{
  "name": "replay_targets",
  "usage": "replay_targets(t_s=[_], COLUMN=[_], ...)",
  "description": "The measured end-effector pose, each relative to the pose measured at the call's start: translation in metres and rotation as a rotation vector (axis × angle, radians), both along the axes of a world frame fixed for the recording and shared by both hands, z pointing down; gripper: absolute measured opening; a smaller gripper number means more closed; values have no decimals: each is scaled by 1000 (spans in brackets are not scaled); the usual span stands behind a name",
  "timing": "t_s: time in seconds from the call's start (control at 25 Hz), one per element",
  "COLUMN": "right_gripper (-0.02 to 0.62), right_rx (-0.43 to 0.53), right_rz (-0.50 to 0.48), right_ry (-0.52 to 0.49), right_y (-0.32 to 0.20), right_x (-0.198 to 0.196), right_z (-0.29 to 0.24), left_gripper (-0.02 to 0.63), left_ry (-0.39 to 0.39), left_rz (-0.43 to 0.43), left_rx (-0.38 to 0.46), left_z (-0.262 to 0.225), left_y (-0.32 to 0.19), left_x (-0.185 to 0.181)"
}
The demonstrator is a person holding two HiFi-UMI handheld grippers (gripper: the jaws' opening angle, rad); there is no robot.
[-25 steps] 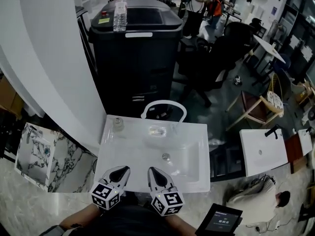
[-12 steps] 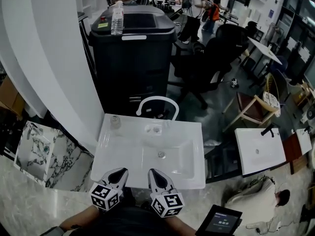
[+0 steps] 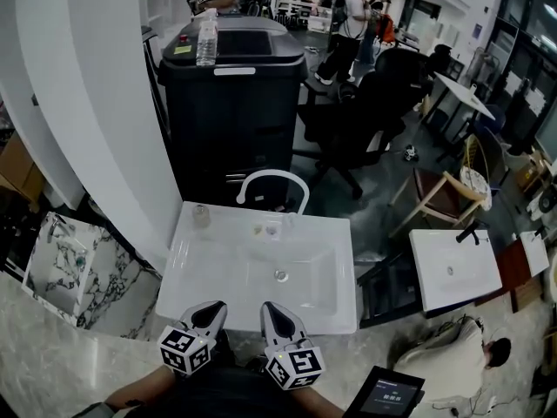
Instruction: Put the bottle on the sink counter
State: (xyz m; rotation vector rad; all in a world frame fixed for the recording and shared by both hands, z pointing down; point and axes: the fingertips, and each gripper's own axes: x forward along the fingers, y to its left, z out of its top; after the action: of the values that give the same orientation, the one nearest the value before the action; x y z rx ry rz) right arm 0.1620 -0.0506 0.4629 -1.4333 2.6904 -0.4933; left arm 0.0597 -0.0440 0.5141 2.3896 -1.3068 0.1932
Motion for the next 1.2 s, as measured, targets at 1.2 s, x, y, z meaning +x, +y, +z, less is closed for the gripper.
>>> replay_targets(t_s=[1.2], right_gripper=[-5], right_rx=[6], right_rz=[-44], right_ry=[-15], right_y=[-2], right_x=[-6], right_z=[2], left_gripper=[18], left_ry=[-17], left_rz=[0], left_rx=[-46], left_z=[12], left_y=[-2], left_x=[4])
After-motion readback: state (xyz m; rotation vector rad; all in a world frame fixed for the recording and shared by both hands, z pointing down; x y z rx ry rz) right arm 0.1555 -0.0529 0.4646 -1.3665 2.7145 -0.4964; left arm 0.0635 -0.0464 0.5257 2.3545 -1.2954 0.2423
